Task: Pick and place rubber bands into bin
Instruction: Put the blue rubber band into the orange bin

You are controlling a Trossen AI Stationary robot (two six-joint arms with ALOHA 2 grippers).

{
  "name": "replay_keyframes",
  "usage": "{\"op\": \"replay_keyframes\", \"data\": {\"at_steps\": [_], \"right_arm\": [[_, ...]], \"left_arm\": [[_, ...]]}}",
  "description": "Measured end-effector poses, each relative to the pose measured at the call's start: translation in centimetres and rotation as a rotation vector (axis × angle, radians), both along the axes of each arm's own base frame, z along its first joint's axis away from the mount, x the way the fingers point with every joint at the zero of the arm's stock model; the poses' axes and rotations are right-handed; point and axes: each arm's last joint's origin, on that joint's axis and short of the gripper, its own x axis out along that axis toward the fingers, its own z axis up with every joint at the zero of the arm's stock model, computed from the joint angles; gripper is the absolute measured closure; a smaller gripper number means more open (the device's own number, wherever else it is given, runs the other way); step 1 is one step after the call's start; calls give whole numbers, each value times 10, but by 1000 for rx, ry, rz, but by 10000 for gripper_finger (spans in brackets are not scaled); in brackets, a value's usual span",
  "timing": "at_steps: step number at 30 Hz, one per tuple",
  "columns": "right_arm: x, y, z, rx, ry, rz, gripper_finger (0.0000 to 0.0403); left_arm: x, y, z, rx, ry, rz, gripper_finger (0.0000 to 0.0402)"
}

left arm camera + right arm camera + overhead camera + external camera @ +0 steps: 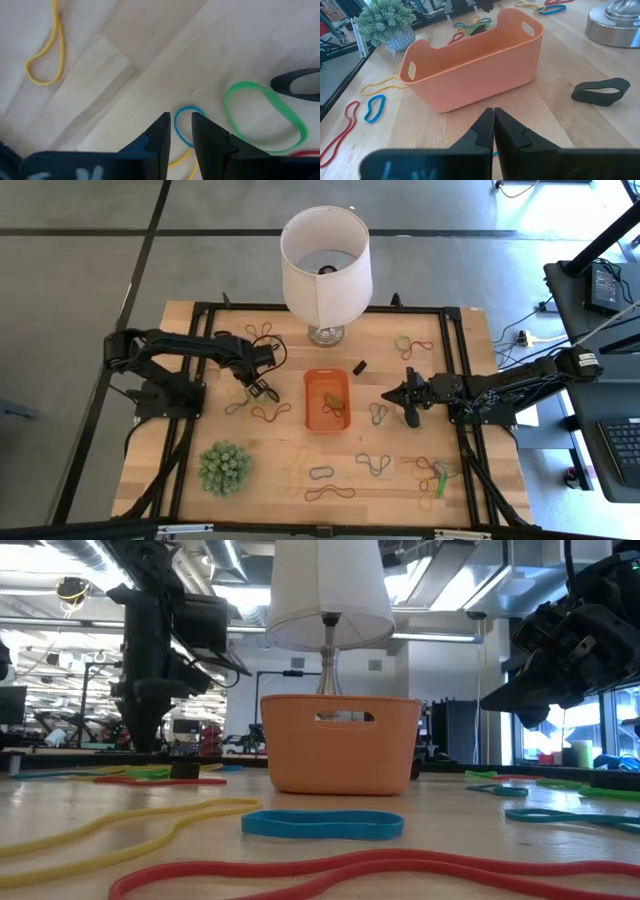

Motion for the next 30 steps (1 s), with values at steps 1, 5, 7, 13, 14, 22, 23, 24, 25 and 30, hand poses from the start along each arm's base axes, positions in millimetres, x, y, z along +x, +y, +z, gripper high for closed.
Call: {"op": "replay_keyframes", "data": {"at_steps": [1,5,7,13,14,22,23,24,25,30], "right_arm": [[0,0,0,0,0,0,386],[0,0,0,0,0,-1,386],[0,0,0,0,0,0,386],[0,0,0,18,-1,-6,386],[0,0,0,21,-1,-7,386],[0,0,0,22,-2,-8,386],[0,0,0,22,-2,-8,386],[0,0,0,22,-2,-8,386],[0,0,0,22,-2,-8,386],[0,0,0,21,-2,-8,386]], "left_arm": [[0,-1,-2,-2,5,-4,329],[-1,-4,-11,-11,35,-7,327],[-3,-4,-17,-17,56,-6,326],[-6,-6,-32,-37,75,-1,325],[-6,-6,-32,-37,79,-6,326],[-7,-6,-32,-32,84,-38,395],[-6,-7,-31,-31,85,-43,397],[-5,-7,-29,-33,92,-48,398],[-4,-7,-27,-35,101,-53,399],[2,-11,-6,-35,93,-70,399]]}}
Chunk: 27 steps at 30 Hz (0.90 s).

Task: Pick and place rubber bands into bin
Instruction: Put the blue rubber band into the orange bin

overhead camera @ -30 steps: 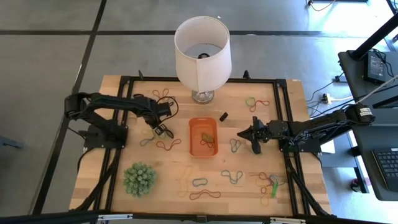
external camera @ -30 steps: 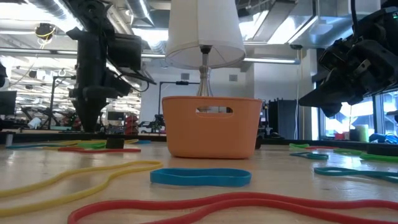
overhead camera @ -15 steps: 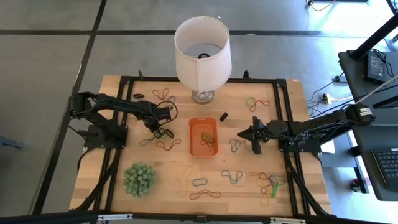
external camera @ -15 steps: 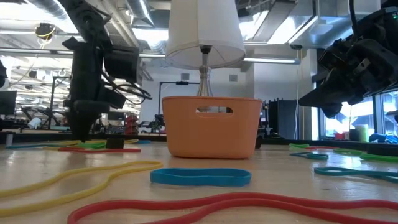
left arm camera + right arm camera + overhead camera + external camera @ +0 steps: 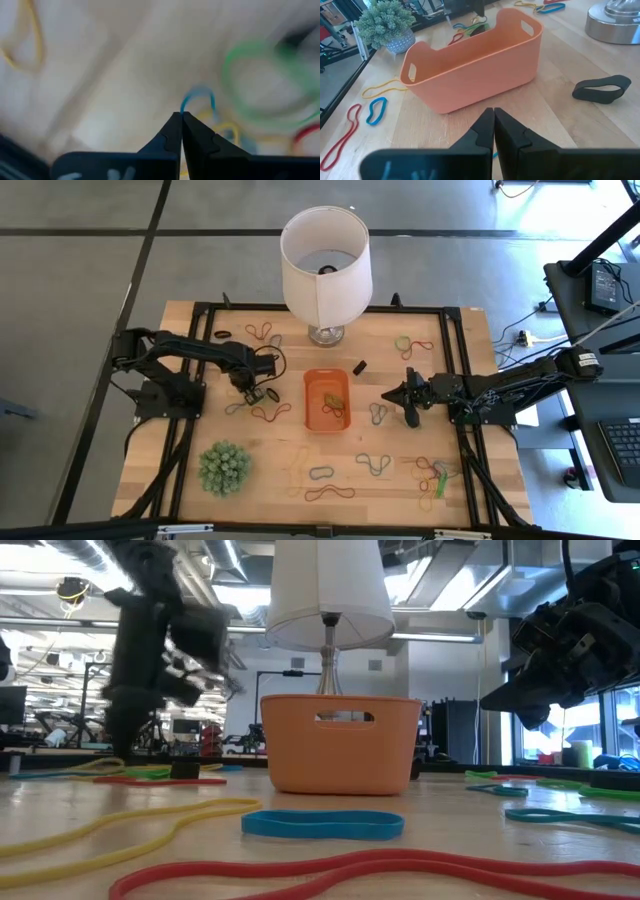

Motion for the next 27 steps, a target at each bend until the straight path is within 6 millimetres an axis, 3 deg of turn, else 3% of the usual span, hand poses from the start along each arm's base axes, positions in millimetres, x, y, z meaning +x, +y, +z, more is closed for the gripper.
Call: {"op": "replay_keyframes", "data": {"at_steps": [11,27], "right_arm": [[0,0,-1,0,7,0,386],[0,0,-1,0,7,0,386]], "left_arm": [[4,-14,57,95,-126,-8,399],[-23,-31,132,258,-404,-17,399]]}}
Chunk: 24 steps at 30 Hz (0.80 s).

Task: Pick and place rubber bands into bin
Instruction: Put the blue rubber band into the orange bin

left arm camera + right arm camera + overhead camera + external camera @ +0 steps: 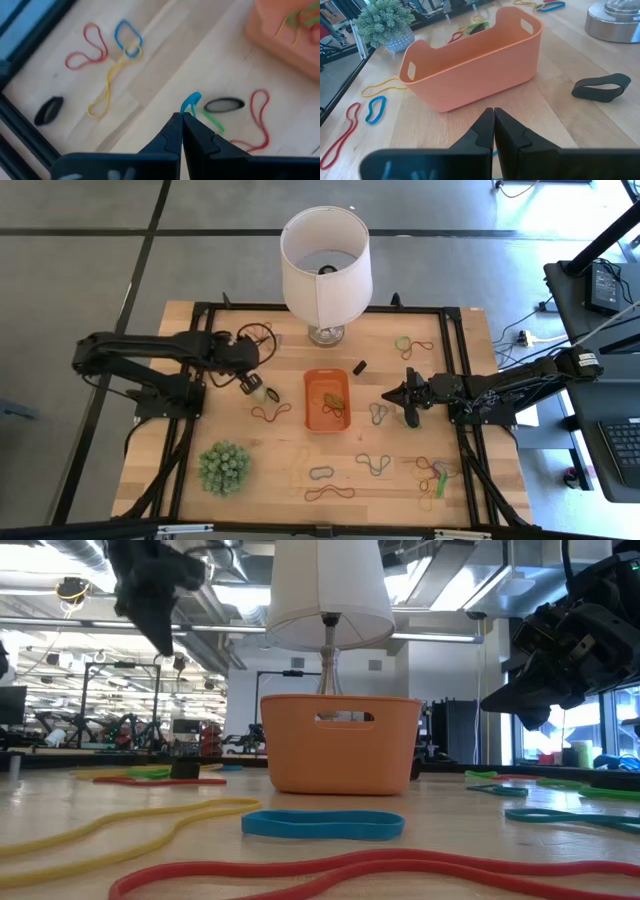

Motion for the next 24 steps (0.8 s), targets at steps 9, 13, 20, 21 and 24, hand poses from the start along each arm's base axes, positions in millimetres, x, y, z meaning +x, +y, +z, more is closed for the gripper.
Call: {"op": "replay_keyframes", "data": {"at_steps": [9,13,20,21,24], "right_arm": [[0,0,0,0,0,0,386],[0,0,0,0,0,0,386],[0,0,0,0,-2,0,386],[0,0,0,0,-1,0,386],[0,0,0,0,-1,0,386]], "left_arm": [[4,0,30,87,-139,-45,400],[26,1,41,138,-191,-137,399],[81,2,58,159,-175,-302,399],[89,2,60,155,-172,-334,399],[113,2,61,141,-160,-395,399]]}}
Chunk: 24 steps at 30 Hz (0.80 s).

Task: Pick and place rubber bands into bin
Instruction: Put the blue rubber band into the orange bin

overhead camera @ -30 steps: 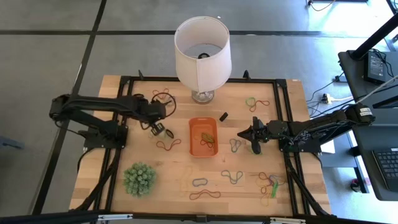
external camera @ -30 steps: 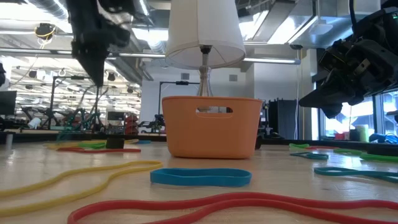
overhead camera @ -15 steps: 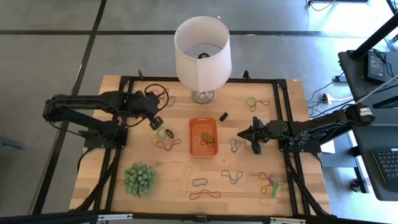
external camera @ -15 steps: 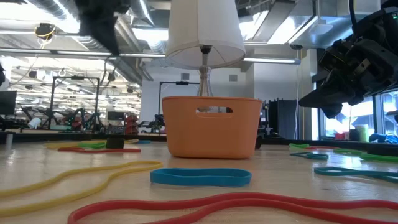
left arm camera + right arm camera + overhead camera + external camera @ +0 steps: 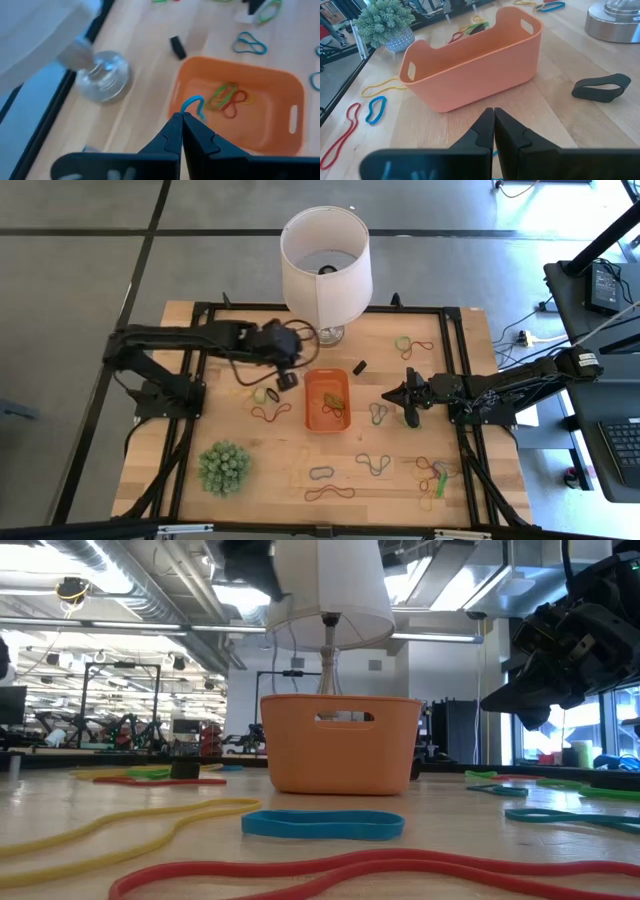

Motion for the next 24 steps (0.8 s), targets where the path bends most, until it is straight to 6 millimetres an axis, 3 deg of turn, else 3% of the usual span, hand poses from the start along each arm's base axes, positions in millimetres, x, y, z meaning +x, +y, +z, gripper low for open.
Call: {"op": "replay_keyframes", "data": {"at_steps": [4,10,14,24], "right_arm": [[0,0,0,0,0,0,386],[0,0,0,0,1,0,386],[0,0,0,0,1,0,386],[0,0,0,0,0,0,386]], "left_arm": [[26,0,-7,-14,33,-56,399],[60,-2,-40,-124,101,-151,399],[78,-4,-65,-204,136,-236,399],[108,-3,-126,-226,246,-245,398]]}}
